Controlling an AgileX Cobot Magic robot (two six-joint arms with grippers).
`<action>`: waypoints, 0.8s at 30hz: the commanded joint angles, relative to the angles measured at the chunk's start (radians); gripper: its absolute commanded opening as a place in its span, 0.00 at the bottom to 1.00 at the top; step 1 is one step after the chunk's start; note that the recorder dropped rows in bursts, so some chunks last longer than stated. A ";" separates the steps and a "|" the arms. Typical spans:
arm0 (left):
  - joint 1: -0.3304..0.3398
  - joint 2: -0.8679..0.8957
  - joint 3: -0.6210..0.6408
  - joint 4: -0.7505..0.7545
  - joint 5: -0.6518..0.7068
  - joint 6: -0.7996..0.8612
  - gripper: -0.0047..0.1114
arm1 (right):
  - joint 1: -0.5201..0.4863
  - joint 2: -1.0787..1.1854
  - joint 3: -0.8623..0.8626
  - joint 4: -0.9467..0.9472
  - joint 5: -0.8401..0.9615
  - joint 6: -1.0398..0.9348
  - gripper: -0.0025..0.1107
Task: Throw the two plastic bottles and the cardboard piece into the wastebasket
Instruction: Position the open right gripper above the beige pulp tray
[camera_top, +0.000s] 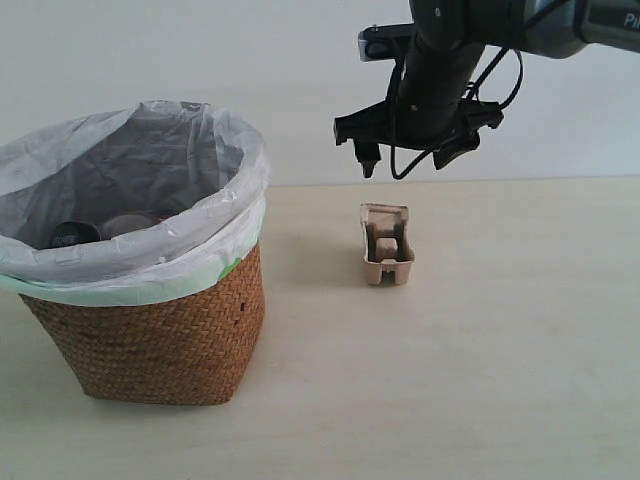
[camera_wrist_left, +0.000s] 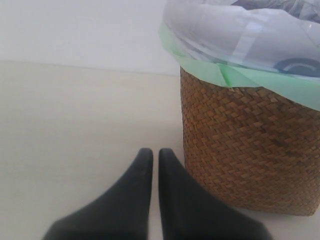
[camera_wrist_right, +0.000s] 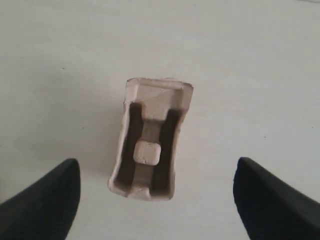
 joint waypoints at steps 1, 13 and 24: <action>0.000 -0.003 0.004 0.005 -0.007 -0.005 0.07 | -0.004 -0.016 -0.007 -0.009 0.009 0.000 0.68; 0.000 -0.003 0.004 0.005 -0.007 -0.005 0.07 | -0.004 -0.016 -0.007 -0.024 0.017 0.006 0.68; 0.000 -0.003 0.004 0.005 -0.007 -0.005 0.07 | -0.004 -0.016 -0.007 -0.080 0.036 0.030 0.68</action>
